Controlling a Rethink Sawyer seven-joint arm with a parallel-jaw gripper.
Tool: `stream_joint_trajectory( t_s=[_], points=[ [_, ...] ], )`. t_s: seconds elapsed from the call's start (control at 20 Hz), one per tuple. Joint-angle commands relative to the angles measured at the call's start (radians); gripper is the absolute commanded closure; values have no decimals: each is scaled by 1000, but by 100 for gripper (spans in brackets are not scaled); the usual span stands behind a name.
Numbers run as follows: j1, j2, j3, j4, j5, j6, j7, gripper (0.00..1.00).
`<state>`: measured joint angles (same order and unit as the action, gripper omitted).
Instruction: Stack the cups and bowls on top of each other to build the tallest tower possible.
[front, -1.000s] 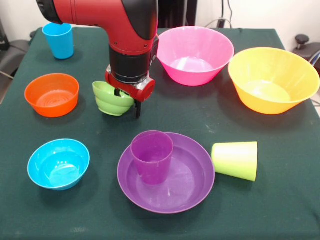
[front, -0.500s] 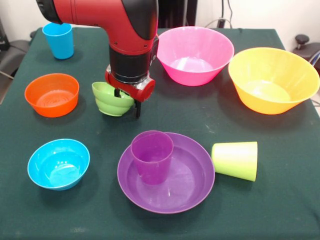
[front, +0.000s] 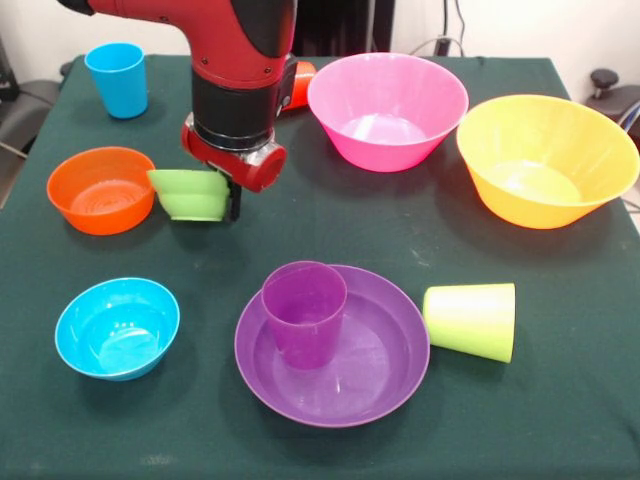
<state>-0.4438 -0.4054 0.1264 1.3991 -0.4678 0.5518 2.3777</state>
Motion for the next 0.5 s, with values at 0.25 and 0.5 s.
stream_joint_trajectory(
  t_s=[0.25, 0.5],
  points=[
    [16, 59, 73, -18, -38, -38, -87, 100],
    [16, 30, 83, -6, -11, 19, -95, 100]
  ],
)
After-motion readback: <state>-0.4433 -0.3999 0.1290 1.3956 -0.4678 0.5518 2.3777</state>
